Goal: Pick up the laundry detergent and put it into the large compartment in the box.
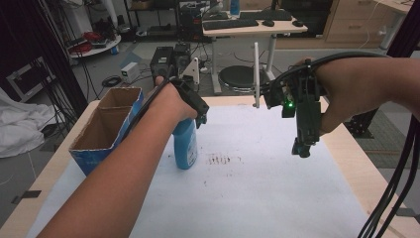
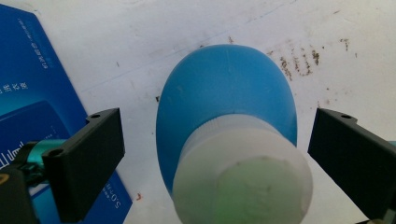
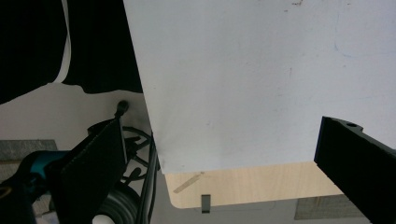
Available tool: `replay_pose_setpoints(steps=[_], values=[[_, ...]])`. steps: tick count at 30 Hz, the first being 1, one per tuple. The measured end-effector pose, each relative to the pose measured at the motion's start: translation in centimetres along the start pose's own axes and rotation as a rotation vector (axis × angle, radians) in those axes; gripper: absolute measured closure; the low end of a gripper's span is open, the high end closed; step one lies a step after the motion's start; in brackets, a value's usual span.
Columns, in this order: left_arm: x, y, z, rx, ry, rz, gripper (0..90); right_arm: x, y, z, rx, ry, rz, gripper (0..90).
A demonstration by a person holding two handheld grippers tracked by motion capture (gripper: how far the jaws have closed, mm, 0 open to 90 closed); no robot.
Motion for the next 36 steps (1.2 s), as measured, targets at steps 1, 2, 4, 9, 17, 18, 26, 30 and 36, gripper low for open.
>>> replay_pose_setpoints(steps=[1,2,4,9,17,18,26,30,36], values=[[0.0,0.0,0.0,0.001,0.002,0.002,3.7,0.1,0.0,0.1,-0.004,0.002,0.008,1.2],[0.0,0.0,0.1,0.004,0.004,0.001,3.7,0.0,0.0,0.1,-0.006,0.002,0.002,1.2],[0.0,0.0,0.1,0.006,0.015,0.000,3.7,0.0,0.0,0.1,-0.007,0.004,0.007,1.2],[0.0,0.0,0.4,0.017,0.011,-0.003,3.7,-0.1,-0.2,0.1,-0.010,0.000,0.003,1.2],[0.0,0.0,0.9,0.033,0.011,0.002,3.7,-0.1,-0.5,0.3,-0.011,0.004,0.013,1.2],[0.1,0.0,0.9,0.033,0.014,0.002,3.7,-0.1,-0.5,0.3,-0.008,0.003,0.016,1.2],[0.1,-0.1,1.2,0.050,0.003,-0.001,3.7,-0.2,-0.5,0.5,-0.015,0.007,0.015,1.2],[0.3,0.0,1.2,0.048,0.005,-0.003,3.8,-0.1,-0.4,0.6,-0.016,0.011,0.020,1.2],[0.5,0.0,1.2,0.040,0.011,-0.003,8.0,-0.2,-0.4,0.7,-0.017,0.011,0.017,1.2]])
Point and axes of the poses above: each handheld gripper's, and its own axes: z roughly forward along the jaws, y roughly out of its top, x roughly to its left, the point moved 3 cm from there along z, roughly forward along the jaws, and after that the axes turned 11 degrees about z, right-handed, at the moved point
